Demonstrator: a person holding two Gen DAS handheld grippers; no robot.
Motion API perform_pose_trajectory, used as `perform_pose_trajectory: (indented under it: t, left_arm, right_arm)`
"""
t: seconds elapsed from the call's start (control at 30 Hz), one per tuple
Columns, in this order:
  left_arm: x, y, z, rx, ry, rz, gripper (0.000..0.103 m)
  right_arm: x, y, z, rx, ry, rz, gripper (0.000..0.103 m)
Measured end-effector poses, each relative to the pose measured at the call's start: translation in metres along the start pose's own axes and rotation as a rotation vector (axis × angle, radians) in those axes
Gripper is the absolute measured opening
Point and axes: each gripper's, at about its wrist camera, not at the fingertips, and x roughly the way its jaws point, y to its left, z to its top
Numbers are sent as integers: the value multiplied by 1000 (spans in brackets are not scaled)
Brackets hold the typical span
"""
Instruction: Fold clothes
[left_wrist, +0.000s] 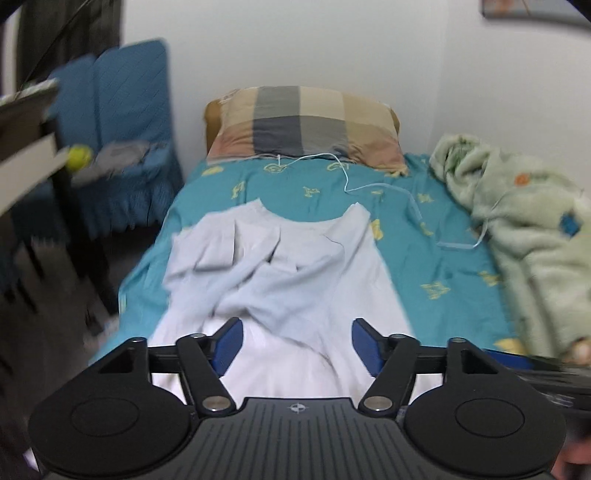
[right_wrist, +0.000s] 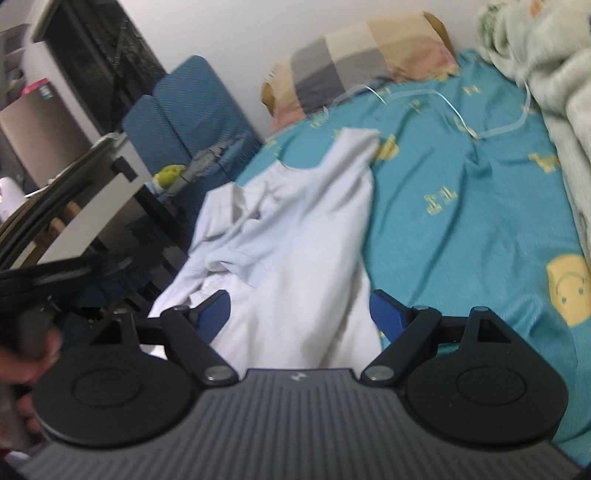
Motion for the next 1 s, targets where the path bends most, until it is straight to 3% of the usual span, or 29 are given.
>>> perform_pose_trajectory:
  t: [0.13,0.27,0.33,0.43,0.57,0.8,0.83,0.87,0.93,1.0]
  left_arm:
    - [-48,4,-18,-17,-88,-2,77]
    - [-46,20,-18,-35,-108,29,76]
    - [-42,34,-18,-68,-112,56,76]
    - [-36,61,-18,-154,-117,90,76]
    - [-28,99,-24,-314,-118,40,75]
    - [-1,127,-28,-371,-92,58,73]
    - [2,130,-29,-379,-87,57,73]
    - [5,132,-29,-385,-82,54,73]
    - [9,135,-30,-399,-74,43,72]
    - [9,135,-32,-413,-68,29,72]
  right_arm:
    - [-9,13,2,-34,-17,50,84]
    - [4,28,20,-43,21,70,69]
    - [24,40,37,-60,29,79,68]
    - [73,63,67,-85,59,94,66]
    - [163,93,96,-134,134,105,58]
    - [300,114,105,-123,195,27,57]
    - [313,113,104,-110,204,22,47]
    - [320,114,104,-111,205,16,26]
    - [324,118,105,-135,180,12,4]
    - [314,125,109,-166,117,34,3]
